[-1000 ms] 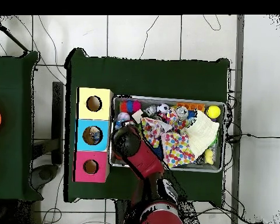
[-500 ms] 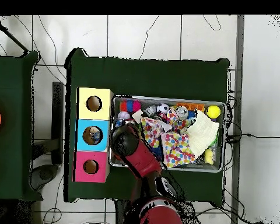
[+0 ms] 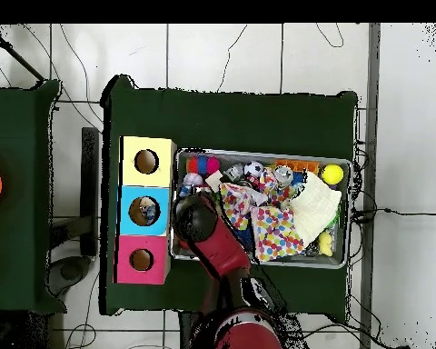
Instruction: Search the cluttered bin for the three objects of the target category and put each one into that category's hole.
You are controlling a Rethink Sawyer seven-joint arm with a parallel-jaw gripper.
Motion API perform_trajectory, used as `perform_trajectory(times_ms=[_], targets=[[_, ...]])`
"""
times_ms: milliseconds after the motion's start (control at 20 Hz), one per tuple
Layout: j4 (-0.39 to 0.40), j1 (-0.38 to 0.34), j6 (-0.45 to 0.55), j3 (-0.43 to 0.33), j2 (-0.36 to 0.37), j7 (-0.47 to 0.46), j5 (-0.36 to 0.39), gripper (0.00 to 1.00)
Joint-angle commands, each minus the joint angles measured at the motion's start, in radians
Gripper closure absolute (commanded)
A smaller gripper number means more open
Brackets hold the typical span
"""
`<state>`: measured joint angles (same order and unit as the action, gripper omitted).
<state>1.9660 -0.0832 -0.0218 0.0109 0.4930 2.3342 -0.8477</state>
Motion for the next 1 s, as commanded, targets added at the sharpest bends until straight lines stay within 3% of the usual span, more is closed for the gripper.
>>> perform_trajectory(times_ms=[50, 550, 850, 900, 1000], targets=[[0.025, -0.032, 0.165, -0.143, 0.034, 0.27, -0.076, 0.0], [-0.005, 0.036, 0.207, -0.096, 0.057, 0.307, -0.117, 0.0], [-0.067, 0.126, 0.235, 0.004, 0.032, 0.298, -0.111, 0.0], [-0.075, 0.129, 0.238, 0.008, 0.029, 0.281, -0.108, 1.0], [-0.104, 0.155, 0.267, 0.048, 0.014, 0.277, -0.091, 1.0]])
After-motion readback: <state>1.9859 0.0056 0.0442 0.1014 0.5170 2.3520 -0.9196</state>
